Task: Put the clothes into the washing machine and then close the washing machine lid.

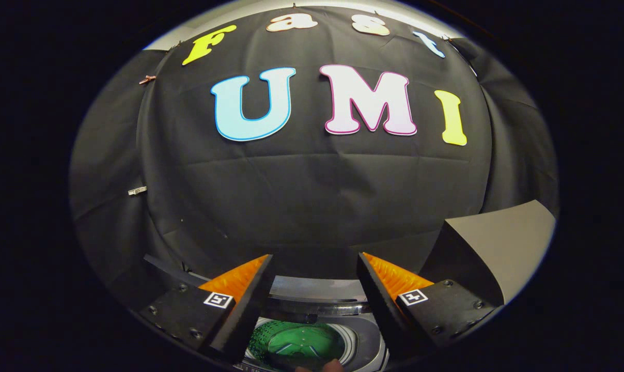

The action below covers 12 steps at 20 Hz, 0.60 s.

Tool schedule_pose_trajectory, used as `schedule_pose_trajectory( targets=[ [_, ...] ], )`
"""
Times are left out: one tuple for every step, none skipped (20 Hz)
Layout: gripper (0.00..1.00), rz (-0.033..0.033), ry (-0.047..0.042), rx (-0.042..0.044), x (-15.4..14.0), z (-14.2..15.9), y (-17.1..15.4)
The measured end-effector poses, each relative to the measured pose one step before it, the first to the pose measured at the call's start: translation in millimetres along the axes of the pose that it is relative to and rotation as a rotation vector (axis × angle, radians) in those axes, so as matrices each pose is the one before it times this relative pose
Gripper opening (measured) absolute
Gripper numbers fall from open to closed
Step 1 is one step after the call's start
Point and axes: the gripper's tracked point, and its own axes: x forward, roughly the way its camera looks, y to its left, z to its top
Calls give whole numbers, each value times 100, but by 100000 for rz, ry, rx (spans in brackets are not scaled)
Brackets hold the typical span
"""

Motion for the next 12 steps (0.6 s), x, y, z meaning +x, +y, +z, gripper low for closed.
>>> schedule_pose_trajectory(
  targets=[
    [100, -322, -301, 5, -379, -378, -11],
    [100, -176, 155, 81, -318, -415, 15],
    [100, 64, 168, -113, -323, -347, 28],
    [100, 288, 461, -99, -363, -423, 79],
    [100, 495, 500, 91, -283, -363, 55],
    [100, 201, 1761, -700, -151, -773, 42],
    [99, 107, 3156, -1696, -194, -1107, -32],
    [99, 860, 3111, -1899, -130, -1287, 105],
    [100, 664, 2415, -1315, -101, -1100, 81],
    [100, 780, 237, 315, -259, -751, 121],
    [100, 1587, -1008, 1657, -388, -466, 340],
    [100, 1677, -1183, 1964, -751, 158, 249]
  ],
)
